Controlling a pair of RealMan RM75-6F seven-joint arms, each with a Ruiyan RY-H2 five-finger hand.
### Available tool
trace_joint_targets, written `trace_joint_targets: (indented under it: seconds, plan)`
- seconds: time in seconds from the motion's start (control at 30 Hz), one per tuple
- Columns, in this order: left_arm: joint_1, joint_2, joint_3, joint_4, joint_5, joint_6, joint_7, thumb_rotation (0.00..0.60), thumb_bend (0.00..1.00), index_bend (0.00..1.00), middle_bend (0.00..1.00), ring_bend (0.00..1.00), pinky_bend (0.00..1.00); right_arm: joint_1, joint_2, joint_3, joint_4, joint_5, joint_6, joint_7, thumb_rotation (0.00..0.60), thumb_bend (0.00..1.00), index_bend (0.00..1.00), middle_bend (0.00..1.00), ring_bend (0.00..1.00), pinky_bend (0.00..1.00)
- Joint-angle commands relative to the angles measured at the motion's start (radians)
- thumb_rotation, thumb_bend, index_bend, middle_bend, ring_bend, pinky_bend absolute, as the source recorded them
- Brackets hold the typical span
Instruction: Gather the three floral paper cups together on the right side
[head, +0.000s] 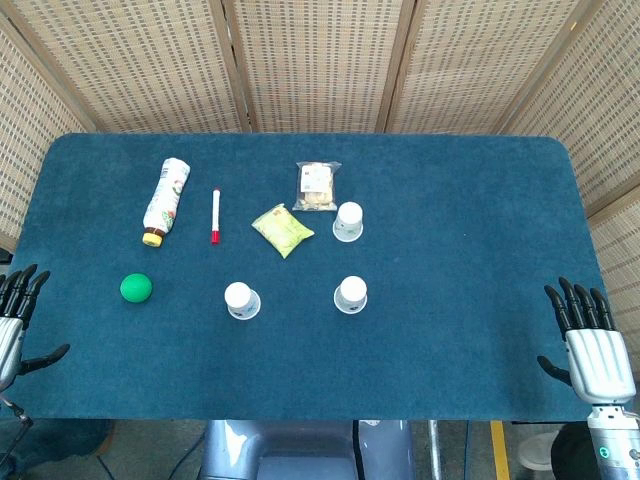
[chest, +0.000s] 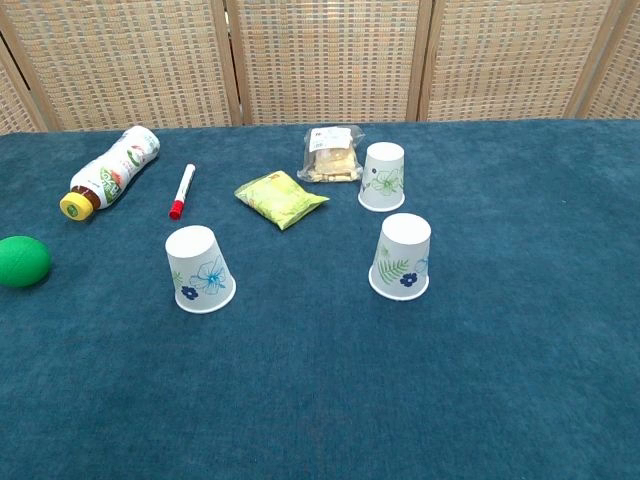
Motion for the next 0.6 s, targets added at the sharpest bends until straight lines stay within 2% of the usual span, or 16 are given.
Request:
trace_joint_targets:
  seconds: [0.03,0.13,0.27,0.37,0.47,0.6]
  plan:
    - [0.0,-0.006,-0.001,0.007,0.002,0.003,0.0,0.6,0.0,0.0,0.0,0.0,0.0,0.0,0.0,-0.003,0.0,0.001,-0.005,-0.004,0.6,0.0,0.0,0.0,0.0,0.0]
    - [-0.004,-0.016,0.0,0.018,0.01,0.002,-0.004,0.6,0.0,0.0,0.0,0.0,0.0,0.009,-0.005,-0.005,0.002,0.009,-0.029,-0.014,0.6,0.0,0.0,0.0,0.0,0.0]
    - [-0.004,-0.015,-0.002,0.018,0.014,0.008,-0.016,0.6,0.0,0.0,0.0,0.0,0.0,0.047,-0.013,0.018,0.015,0.017,-0.069,-0.011,0.6,0.0,0.0,0.0,0.0,0.0]
    - [-0.006,-0.015,-0.006,0.019,0.015,0.009,-0.023,0.6,0.0,0.0,0.0,0.0,0.0,0.125,0.0,0.061,0.016,0.031,-0.154,-0.013,0.6,0.0,0.0,0.0,0.0,0.0]
    - [-0.01,-0.017,-0.011,0.02,0.006,0.003,-0.024,0.6,0.0,0.0,0.0,0.0,0.0,0.232,0.022,0.122,0.007,0.072,-0.287,0.023,0.6,0.0,0.0,0.0,0.0,0.0]
    - [-0.019,-0.028,-0.027,0.025,-0.027,-0.015,0.004,0.6,0.0,0.0,0.0,0.0,0.0,0.404,-0.01,0.212,0.07,0.16,-0.489,0.081,0.6,0.0,0.0,0.0,0.0,0.0]
